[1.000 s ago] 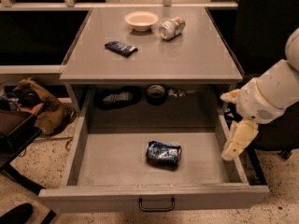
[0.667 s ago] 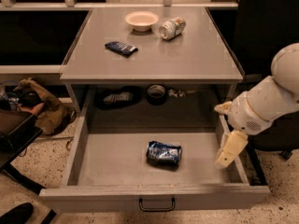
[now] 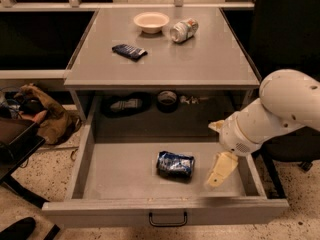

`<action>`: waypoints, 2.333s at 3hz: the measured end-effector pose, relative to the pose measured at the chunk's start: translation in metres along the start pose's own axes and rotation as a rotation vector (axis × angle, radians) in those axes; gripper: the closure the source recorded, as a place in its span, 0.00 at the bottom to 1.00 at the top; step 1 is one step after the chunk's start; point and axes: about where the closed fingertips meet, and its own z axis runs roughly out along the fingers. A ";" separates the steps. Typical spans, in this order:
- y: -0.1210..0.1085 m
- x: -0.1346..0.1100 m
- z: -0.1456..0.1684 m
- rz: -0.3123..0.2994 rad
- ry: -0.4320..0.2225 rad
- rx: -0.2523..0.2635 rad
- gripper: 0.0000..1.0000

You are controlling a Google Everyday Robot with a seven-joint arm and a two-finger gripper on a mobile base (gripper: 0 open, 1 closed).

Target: Pick pepsi can from top drawer and place on counter

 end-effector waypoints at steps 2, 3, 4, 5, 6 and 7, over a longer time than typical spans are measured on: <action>0.007 -0.026 0.022 -0.023 -0.029 0.038 0.00; 0.001 -0.032 0.035 -0.036 -0.031 0.053 0.00; -0.008 -0.047 0.058 -0.075 -0.032 0.050 0.00; -0.017 -0.052 0.081 -0.086 -0.073 0.051 0.00; -0.022 -0.058 0.100 -0.114 -0.103 0.071 0.00; -0.029 -0.055 0.121 -0.123 -0.144 0.111 0.00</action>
Offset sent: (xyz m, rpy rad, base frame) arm -0.0001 0.0283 -0.0062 0.0139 -0.0355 0.0042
